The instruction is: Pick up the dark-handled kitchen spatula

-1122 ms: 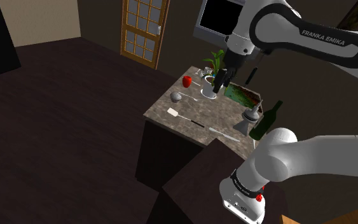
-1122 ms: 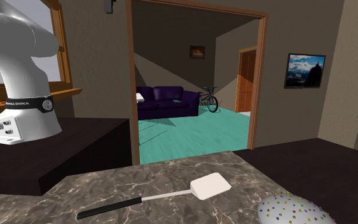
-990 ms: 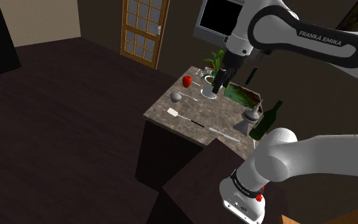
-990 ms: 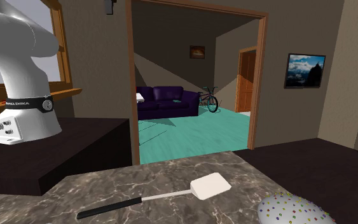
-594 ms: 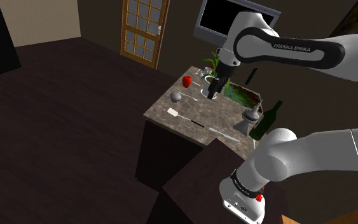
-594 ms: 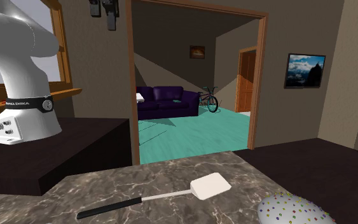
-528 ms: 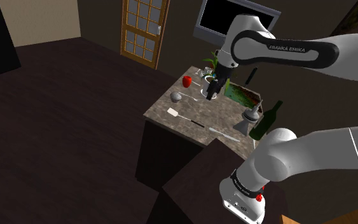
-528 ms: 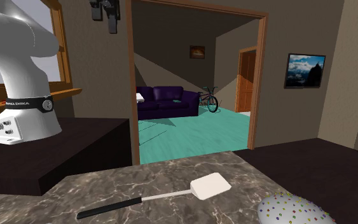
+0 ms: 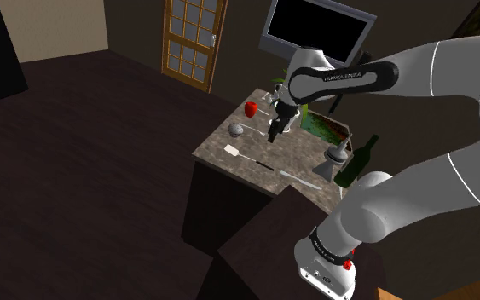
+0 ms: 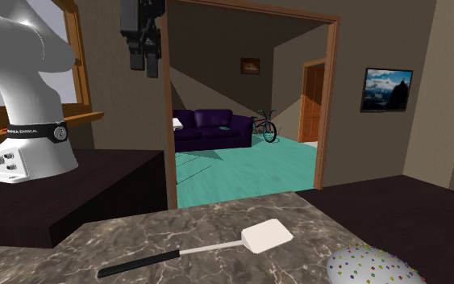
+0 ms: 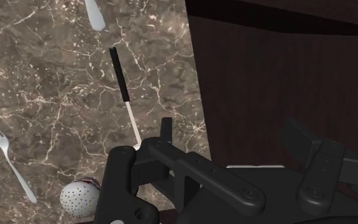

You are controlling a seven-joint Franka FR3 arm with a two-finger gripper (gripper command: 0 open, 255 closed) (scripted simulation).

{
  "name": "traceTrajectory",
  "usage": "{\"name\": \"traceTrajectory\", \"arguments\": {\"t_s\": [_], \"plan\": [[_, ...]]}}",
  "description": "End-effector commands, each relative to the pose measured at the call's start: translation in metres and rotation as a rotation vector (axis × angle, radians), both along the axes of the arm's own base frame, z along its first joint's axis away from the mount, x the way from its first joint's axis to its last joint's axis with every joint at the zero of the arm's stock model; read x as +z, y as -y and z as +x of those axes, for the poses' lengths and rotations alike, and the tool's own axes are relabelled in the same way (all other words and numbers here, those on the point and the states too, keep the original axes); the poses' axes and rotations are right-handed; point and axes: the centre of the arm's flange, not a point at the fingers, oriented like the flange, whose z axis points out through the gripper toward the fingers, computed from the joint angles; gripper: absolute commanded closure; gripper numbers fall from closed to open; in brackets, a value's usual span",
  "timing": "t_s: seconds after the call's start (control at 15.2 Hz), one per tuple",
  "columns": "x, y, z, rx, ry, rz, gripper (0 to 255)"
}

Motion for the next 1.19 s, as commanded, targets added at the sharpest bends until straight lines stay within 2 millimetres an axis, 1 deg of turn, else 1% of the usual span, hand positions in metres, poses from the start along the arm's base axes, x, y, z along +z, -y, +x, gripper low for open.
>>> {"name": "traceTrajectory", "arguments": {"t_s": [0.0, 0.59, 1.12], "plan": [[-0.019, 0.012, 0.012, 0.019, -0.002, 0.001, 0], [-0.114, 0.065, 0.064, 0.1, -0.016, 0.009, 0], [-0.199, 0.107, 0.112, 0.171, -0.028, 0.017, 0]]}}
